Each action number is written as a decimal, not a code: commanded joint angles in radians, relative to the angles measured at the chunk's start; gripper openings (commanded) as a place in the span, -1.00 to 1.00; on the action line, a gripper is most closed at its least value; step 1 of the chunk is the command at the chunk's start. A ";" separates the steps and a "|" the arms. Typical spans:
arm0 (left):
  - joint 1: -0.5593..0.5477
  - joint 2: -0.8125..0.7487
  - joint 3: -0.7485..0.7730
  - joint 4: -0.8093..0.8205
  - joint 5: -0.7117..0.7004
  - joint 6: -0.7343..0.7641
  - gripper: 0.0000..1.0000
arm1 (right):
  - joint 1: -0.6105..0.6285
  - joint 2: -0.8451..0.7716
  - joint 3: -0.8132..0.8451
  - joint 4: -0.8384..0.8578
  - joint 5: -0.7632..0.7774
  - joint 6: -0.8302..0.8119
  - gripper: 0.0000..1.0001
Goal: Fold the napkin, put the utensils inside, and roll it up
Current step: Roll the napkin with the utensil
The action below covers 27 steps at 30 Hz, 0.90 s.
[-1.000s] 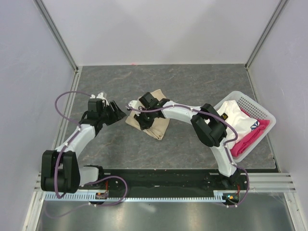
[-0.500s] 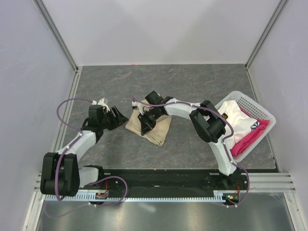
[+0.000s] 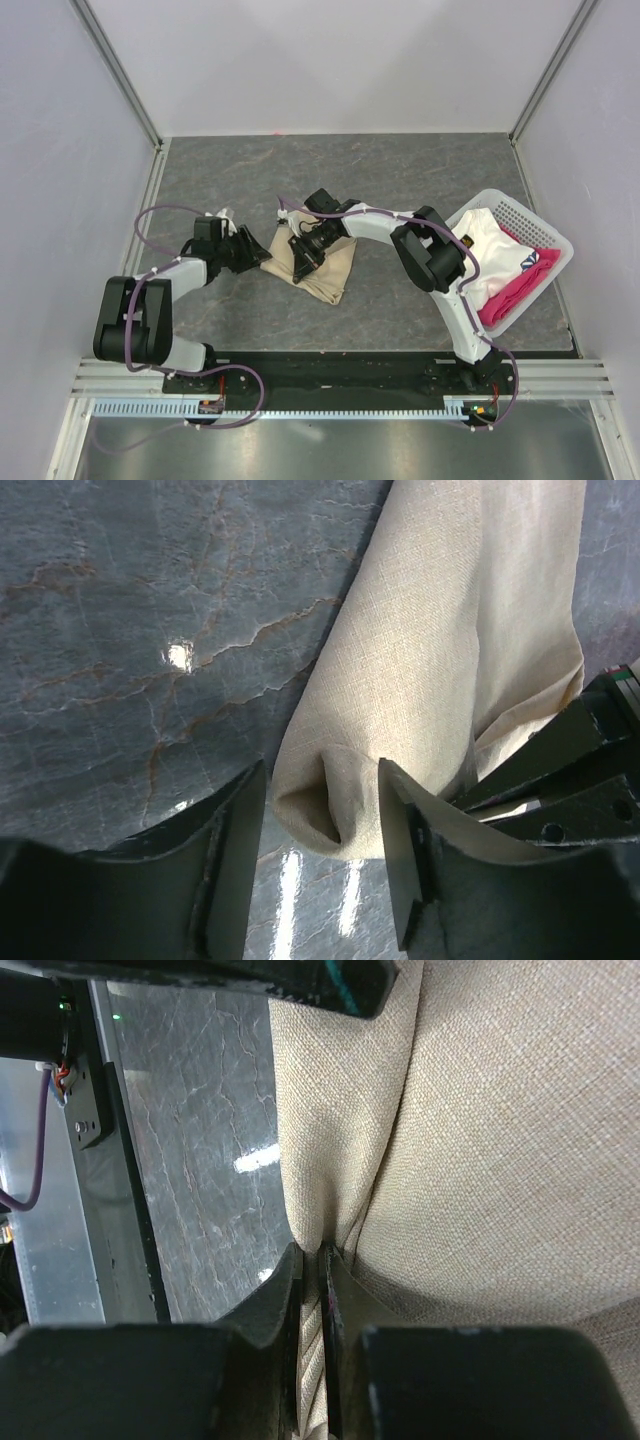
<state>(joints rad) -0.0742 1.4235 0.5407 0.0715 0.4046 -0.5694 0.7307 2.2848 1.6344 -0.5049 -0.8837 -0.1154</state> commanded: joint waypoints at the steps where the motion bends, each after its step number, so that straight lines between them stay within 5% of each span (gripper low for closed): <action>1: -0.002 0.052 0.045 -0.006 0.051 -0.011 -0.12 | -0.002 0.064 -0.010 -0.061 0.052 -0.030 -0.77; 10: -0.013 0.112 0.070 -0.033 0.056 0.000 -0.96 | -0.007 0.032 0.018 -0.064 0.075 -0.006 -0.70; 13: -0.013 0.121 0.088 -0.056 0.063 0.003 -0.96 | -0.007 -0.031 0.010 -0.058 0.129 -0.006 -0.41; 16: -0.013 0.114 0.091 -0.065 0.059 0.000 -0.96 | -0.007 -0.106 -0.019 -0.044 0.176 -0.001 0.11; 27: -0.012 0.149 0.145 -0.144 0.051 0.003 -0.96 | 0.177 -0.470 -0.281 0.092 0.667 -0.006 0.36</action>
<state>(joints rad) -0.0811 1.5532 0.6468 -0.0380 0.4522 -0.5758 0.7986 1.9423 1.4269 -0.4900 -0.4660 -0.1024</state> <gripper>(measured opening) 0.033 0.676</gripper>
